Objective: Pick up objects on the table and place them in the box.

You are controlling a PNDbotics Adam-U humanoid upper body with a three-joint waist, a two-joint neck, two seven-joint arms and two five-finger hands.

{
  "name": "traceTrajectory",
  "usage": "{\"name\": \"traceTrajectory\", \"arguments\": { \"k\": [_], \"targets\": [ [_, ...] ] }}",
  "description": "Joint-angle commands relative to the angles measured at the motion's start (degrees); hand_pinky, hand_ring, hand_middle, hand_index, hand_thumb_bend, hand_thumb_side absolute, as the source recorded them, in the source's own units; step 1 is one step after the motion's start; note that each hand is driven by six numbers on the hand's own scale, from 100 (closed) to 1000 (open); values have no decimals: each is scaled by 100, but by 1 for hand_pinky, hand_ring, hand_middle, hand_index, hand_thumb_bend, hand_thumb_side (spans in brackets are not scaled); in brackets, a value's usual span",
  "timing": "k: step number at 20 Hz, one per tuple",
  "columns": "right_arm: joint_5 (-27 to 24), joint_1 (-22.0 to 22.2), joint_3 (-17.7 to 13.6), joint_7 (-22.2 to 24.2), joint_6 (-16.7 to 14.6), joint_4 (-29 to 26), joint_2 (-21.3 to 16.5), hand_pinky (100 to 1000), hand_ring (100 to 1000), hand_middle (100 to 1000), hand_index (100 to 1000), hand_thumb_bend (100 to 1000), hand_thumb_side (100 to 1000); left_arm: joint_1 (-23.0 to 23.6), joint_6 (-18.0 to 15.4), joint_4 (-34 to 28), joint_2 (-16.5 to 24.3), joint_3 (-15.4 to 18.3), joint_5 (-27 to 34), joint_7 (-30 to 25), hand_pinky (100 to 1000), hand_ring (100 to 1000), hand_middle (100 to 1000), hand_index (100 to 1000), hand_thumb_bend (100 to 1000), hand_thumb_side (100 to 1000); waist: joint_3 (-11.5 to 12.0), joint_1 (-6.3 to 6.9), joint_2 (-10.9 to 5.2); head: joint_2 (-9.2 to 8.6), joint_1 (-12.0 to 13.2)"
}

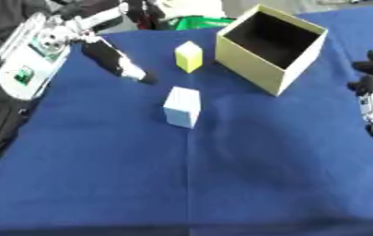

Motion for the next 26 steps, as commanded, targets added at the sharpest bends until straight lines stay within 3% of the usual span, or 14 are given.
{"name": "traceTrajectory", "arguments": {
  "k": [1, 14, 26],
  "targets": [
    [5, -36, 6, 25, -13, -35, -97, 749, 880, 733, 880, 100, 506, -251, -178, 312, -45, -49, -213, -313, 802, 759, 752, 877, 818, 375, -17, -12, -96, 30, -4],
    [2, -34, 12, 35, -20, -12, -77, 749, 881, 733, 880, 100, 506, -601, -681, 1663, -731, -174, -993, -765, 804, 757, 758, 882, 832, 384, -86, -1, -92, 30, 3],
    [-1, -39, 16, 42, -20, -7, -65, 749, 881, 733, 880, 100, 506, -623, -832, 2072, -1054, -203, -1165, -729, 791, 743, 743, 875, 811, 399, -107, -3, -86, 30, 7]
  ]
}}
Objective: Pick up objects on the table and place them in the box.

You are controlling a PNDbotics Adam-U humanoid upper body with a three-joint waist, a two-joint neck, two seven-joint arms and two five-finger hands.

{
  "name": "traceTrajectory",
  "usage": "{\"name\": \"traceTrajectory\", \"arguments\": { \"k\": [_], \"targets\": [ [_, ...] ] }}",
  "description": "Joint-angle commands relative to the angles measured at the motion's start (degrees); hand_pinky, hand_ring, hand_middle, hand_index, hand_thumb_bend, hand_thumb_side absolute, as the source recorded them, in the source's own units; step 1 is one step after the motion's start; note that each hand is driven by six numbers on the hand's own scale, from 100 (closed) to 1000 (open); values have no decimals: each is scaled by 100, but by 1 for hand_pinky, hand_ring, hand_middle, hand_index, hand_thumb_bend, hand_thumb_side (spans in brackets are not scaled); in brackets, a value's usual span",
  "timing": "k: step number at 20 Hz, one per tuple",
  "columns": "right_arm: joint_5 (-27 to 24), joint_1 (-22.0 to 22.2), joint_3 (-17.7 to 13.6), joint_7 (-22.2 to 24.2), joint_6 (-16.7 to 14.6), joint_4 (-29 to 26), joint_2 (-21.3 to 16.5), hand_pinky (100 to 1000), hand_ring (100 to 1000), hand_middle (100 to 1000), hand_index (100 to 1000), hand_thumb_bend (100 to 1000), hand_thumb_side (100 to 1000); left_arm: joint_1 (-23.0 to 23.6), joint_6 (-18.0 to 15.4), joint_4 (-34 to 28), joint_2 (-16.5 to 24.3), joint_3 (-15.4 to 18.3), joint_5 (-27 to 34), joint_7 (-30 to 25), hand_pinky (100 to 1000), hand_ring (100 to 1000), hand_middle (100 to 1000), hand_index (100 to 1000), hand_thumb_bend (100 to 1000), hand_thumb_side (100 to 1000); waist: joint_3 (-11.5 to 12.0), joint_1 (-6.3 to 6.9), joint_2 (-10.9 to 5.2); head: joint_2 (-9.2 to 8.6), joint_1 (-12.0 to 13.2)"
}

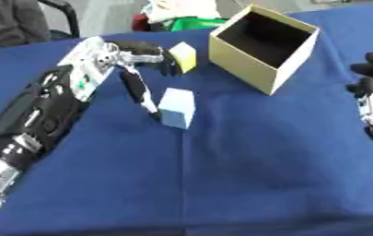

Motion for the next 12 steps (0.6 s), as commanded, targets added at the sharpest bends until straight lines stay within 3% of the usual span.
{"name": "traceTrajectory", "arguments": {
  "k": [1, 12],
  "targets": [
    [-2, -43, 2, 18, -2, -38, -63, 749, 882, 733, 880, 100, 506, -144, -21, 14, 25, 16, -34, 21, 790, 741, 741, 874, 808, 401, -4, -31, -83, 30, 6],
    [0, -50, 7, 27, -4, -33, -62, 749, 882, 733, 880, 100, 507, -112, -4, 161, -118, 10, -92, 97, 776, 726, 718, 864, 793, 408, -7, -32, -73, 30, 12]
  ]
}}
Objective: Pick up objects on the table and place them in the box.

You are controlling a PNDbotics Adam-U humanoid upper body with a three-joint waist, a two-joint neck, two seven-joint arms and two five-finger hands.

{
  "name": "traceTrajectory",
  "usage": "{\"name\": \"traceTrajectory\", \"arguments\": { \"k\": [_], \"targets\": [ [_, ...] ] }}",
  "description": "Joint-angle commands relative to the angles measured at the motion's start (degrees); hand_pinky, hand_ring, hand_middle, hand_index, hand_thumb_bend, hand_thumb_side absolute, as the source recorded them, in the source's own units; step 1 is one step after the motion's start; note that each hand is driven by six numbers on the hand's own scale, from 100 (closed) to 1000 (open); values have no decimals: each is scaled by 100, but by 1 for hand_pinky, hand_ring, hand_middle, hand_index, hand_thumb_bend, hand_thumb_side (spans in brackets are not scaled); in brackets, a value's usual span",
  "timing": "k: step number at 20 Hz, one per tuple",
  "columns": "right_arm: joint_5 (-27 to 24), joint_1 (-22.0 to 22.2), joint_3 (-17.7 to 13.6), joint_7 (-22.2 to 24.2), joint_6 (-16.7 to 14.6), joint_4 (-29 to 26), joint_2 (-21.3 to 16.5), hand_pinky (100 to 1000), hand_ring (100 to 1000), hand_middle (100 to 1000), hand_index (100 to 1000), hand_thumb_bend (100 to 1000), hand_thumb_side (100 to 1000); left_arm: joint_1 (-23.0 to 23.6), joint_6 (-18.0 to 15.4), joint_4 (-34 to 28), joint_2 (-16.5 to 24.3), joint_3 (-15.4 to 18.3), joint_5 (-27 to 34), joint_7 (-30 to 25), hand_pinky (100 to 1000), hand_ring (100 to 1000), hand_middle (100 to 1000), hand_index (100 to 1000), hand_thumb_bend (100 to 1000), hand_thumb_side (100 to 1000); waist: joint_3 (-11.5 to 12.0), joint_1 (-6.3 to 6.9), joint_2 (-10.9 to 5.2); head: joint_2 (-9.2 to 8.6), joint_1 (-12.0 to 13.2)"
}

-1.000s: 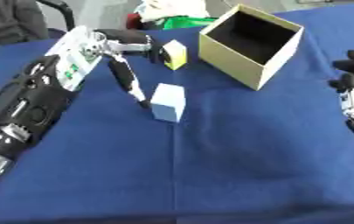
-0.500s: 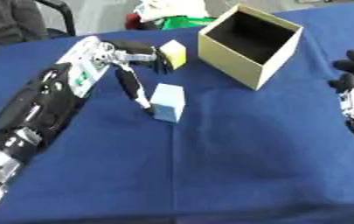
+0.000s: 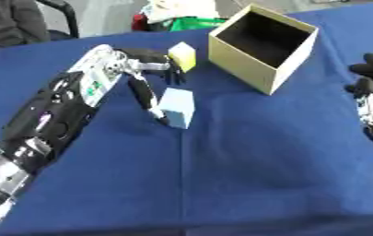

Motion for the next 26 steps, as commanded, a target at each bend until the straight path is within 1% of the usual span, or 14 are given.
{"name": "traceTrajectory", "arguments": {
  "k": [1, 2, 3, 8, 14, 17, 18, 19, 22, 23, 26],
  "targets": [
    [0, -49, -9, 15, -12, -46, -62, 749, 882, 733, 880, 100, 507, -112, -10, -14, 66, 23, -25, 31, 776, 726, 718, 864, 793, 408, -3, -32, -74, 30, 11],
    [0, -49, -9, 15, -12, -46, -62, 749, 882, 734, 880, 100, 518, -112, -13, -10, 65, 24, -27, 32, 776, 726, 718, 864, 793, 408, -3, -32, -74, 30, 10],
    [-1, -53, -8, 16, -12, -46, -63, 750, 882, 733, 881, 100, 506, -98, -24, 5, 48, 5, -28, 14, 757, 691, 676, 834, 760, 398, -5, -30, -73, 30, 10],
    [-2, -58, -7, 20, -13, -44, -67, 750, 882, 733, 881, 100, 507, -62, -72, 64, 4, -25, -73, 4, 726, 627, 608, 787, 695, 361, -3, -28, -71, 30, 7],
    [-6, -64, -7, 22, -13, -46, -67, 750, 882, 733, 881, 100, 506, -36, -121, 94, -28, -38, -232, 111, 701, 584, 557, 750, 646, 323, -10, -30, -74, 30, 10],
    [-7, -67, -7, 26, -14, -47, -67, 750, 882, 733, 881, 100, 506, -21, -135, 102, -49, -42, -306, 225, 684, 554, 524, 721, 603, 296, -15, -33, -73, 30, 11],
    [-8, -66, -7, 26, -14, -47, -66, 750, 882, 733, 881, 100, 506, -16, -139, 105, -53, -43, -326, 266, 684, 554, 524, 721, 603, 296, -17, -33, -73, 30, 13],
    [-8, -65, -9, 25, -13, -46, -65, 750, 882, 733, 881, 100, 507, -12, -142, 109, -55, -43, -343, 306, 671, 532, 500, 699, 562, 274, -18, -33, -73, 30, 13],
    [-8, -63, -11, 22, -13, -45, -64, 750, 882, 733, 881, 100, 507, -8, -155, 106, -56, -44, -387, 419, 659, 512, 478, 677, 511, 244, -20, -32, -75, 30, 10],
    [-9, -63, -10, 23, -13, -44, -64, 750, 882, 733, 881, 100, 506, -10, -158, 97, -53, -42, -401, 459, 647, 492, 454, 651, 462, 224, -19, -31, -76, 30, 11],
    [-9, -61, -13, 21, -14, -41, -61, 750, 882, 733, 881, 100, 506, -12, -147, 54, -34, -26, -430, 599, 632, 470, 426, 621, 421, 210, -21, -28, -81, 30, 10]
  ]
}}
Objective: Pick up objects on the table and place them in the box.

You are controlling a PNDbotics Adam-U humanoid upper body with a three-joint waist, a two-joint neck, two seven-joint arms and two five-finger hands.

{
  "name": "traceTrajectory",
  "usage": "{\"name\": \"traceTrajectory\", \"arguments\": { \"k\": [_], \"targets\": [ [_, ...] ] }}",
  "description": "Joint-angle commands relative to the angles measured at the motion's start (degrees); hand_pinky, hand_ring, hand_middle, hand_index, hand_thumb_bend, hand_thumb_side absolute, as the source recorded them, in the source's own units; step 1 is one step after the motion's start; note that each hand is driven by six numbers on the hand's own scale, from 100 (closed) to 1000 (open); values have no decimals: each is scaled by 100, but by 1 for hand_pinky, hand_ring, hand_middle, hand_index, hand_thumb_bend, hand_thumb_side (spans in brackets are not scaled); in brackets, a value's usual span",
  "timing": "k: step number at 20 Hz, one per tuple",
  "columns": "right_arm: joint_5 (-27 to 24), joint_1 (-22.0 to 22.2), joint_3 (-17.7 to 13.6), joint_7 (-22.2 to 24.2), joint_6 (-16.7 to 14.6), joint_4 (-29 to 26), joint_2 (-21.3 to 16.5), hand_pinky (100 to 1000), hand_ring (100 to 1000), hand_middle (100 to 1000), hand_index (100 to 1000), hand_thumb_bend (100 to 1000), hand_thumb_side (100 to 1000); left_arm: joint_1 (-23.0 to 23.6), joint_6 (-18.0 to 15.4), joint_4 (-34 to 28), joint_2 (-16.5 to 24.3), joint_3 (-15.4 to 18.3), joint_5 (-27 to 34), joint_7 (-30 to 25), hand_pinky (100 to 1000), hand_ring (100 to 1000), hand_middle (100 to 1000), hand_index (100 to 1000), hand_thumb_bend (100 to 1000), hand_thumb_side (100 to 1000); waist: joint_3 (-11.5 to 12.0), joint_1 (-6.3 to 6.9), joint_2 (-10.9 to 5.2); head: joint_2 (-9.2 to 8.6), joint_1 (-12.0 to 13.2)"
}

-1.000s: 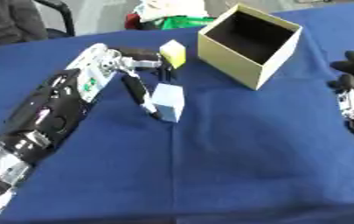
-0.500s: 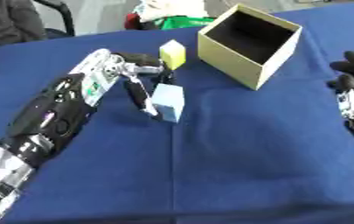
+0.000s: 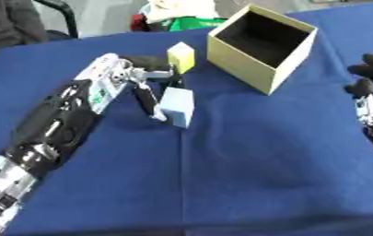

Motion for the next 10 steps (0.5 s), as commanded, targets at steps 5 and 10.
{"name": "traceTrajectory", "arguments": {
  "k": [5, 10],
  "targets": [
    [-13, -55, -17, 4, -6, -54, -61, 750, 883, 733, 881, 100, 505, -112, 38, -200, 191, 50, -45, 248, 619, 445, 393, 587, 395, 199, -8, -17, -97, 30, 3],
    [-15, -46, -16, 6, -6, -47, -68, 750, 882, 733, 881, 100, 505, -253, 61, -385, 325, 81, -14, 221, 627, 446, 393, 585, 395, 199, -11, -3, -115, 30, 1]
  ]
}}
